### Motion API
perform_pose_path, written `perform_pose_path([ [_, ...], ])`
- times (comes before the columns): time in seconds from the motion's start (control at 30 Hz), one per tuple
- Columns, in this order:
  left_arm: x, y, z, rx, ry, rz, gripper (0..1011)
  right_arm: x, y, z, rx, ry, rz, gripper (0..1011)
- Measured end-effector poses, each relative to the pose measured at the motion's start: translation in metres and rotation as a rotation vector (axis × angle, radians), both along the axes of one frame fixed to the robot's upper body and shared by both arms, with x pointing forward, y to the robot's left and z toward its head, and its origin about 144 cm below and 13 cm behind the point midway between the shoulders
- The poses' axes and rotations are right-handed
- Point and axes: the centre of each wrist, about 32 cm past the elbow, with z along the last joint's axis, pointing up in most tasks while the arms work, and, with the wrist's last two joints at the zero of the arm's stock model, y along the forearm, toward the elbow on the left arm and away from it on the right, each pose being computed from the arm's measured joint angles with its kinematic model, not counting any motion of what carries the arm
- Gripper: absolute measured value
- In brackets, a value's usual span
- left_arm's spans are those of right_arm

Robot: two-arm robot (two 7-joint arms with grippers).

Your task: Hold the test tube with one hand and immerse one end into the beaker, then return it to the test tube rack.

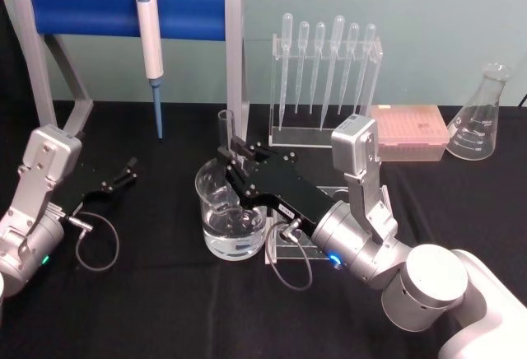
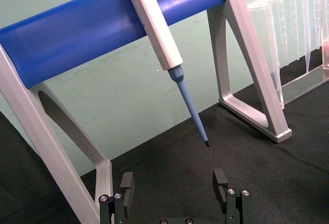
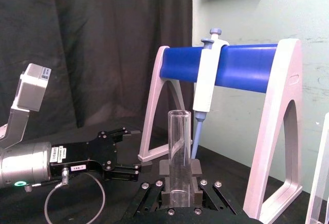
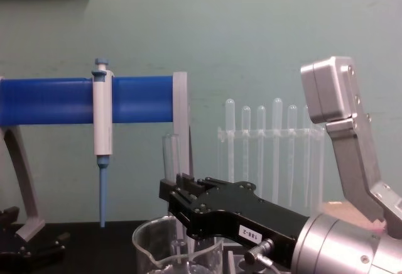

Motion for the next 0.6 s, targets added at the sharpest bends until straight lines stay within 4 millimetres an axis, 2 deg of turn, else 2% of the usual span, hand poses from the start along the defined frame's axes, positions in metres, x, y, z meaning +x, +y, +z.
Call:
perform_pose_path([
  [0.6,0.0,0.0,0.0,0.0,0.0,0.0,1000,0.0,0.0,0.0,0.0,0.0,0.0,225],
])
